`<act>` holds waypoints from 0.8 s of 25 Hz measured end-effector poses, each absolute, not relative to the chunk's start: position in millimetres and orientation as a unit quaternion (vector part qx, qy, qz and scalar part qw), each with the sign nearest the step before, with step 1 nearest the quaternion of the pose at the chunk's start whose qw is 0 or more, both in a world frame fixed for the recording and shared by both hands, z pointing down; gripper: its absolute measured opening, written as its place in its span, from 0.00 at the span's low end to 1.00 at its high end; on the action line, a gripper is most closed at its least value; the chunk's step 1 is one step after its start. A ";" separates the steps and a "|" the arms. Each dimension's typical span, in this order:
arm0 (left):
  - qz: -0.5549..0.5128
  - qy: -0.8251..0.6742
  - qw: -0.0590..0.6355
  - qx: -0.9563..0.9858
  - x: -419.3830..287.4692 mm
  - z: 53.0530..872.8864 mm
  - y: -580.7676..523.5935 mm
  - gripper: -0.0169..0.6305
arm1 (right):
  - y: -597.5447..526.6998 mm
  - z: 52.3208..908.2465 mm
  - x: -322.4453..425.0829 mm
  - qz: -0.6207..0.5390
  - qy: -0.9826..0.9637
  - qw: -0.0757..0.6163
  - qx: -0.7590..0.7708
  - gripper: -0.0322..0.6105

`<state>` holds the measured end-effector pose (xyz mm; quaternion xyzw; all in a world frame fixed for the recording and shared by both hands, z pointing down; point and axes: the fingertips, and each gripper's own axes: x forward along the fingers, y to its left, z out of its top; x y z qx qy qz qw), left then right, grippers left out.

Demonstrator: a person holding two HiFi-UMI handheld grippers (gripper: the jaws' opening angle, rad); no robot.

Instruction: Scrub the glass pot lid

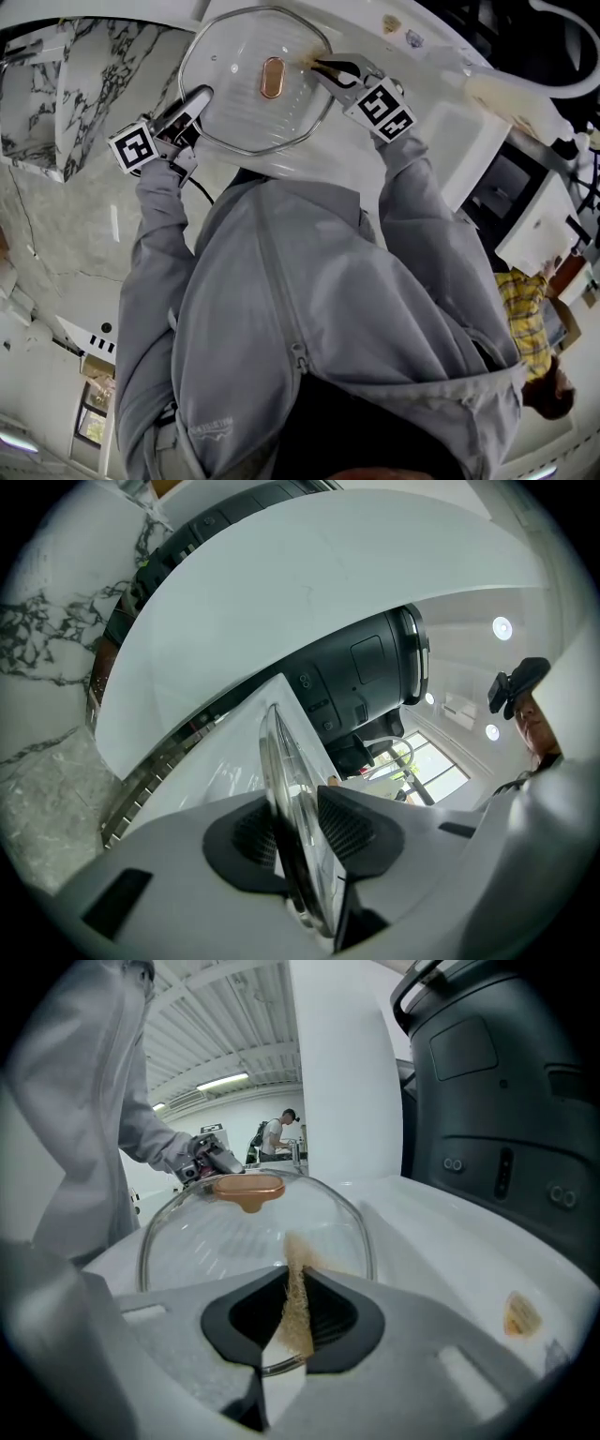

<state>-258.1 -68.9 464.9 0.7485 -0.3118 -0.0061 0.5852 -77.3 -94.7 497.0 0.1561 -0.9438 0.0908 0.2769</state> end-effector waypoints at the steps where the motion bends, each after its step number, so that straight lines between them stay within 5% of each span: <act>1: -0.006 -0.312 0.584 0.750 -257.9 464.8 -69.8 0.19 | -86.2 496.4 -75.4 0.096 -0.944 0.275 0.158 0.11; 20: -0.013 -0.322 0.607 0.727 -256.4 466.3 -69.1 0.19 | 31.0 468.7 -124.1 0.127 -0.958 0.248 0.073 0.11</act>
